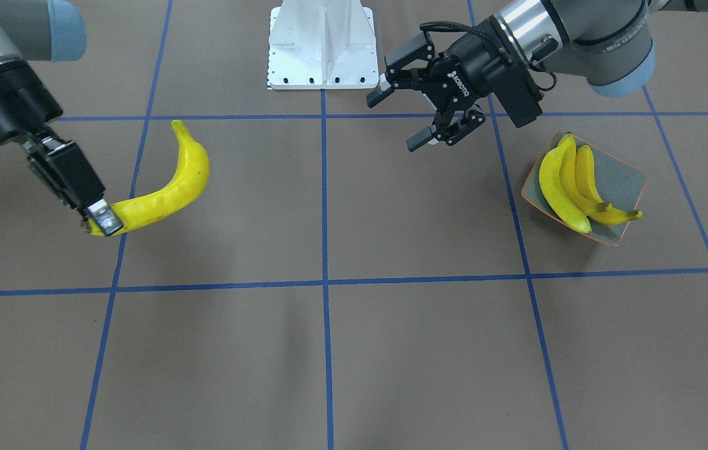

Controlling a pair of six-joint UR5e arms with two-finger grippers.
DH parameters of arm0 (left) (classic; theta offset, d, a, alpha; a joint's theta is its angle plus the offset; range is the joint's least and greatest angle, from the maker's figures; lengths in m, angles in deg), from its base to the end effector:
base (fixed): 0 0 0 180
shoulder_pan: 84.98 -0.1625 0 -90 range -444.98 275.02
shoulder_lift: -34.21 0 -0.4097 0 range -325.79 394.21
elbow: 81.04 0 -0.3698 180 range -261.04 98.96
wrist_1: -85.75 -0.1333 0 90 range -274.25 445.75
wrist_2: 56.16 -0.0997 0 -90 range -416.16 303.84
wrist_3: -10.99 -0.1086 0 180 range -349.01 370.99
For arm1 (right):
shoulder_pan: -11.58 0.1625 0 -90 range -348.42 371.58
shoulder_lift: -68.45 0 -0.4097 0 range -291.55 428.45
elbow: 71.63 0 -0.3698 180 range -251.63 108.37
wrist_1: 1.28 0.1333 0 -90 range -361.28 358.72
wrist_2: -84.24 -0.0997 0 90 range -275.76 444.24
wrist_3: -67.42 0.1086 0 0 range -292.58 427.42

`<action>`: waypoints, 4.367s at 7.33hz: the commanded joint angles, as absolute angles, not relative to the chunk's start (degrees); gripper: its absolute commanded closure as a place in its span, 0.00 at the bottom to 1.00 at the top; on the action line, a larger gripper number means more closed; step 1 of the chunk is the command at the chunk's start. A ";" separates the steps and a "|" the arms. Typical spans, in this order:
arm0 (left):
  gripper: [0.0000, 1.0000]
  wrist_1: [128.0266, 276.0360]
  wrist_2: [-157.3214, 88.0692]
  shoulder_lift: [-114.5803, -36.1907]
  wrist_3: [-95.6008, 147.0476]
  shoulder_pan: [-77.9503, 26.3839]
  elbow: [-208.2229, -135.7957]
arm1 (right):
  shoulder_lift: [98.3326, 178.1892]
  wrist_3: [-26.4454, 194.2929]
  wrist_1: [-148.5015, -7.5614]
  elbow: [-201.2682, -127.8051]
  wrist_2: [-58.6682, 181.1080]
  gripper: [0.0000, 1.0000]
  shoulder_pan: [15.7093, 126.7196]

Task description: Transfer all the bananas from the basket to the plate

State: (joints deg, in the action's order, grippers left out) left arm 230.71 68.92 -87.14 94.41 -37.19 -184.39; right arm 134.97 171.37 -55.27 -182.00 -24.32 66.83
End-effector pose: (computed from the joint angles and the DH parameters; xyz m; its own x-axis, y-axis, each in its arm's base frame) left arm 0.3149 -0.4527 0.1391 -0.0862 0.2346 -0.9683 0.2369 0.9488 0.2088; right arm -0.2317 -0.5072 0.2021 -0.0473 0.3327 0.9418 -0.6068 0.7394 -0.2917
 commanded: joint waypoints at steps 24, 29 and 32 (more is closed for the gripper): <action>1.00 231.12 59.42 -88.57 97.21 -48.06 -186.68 | 123.65 167.10 -72.30 -190.28 -16.23 0.01 50.87; 1.00 230.95 61.16 -78.86 96.17 -46.67 -190.88 | 128.89 159.04 -72.65 -189.93 -22.51 0.00 58.93; 1.00 230.95 68.28 -67.52 77.34 -40.53 -192.57 | 137.59 143.86 -72.13 -186.69 -29.83 0.00 66.06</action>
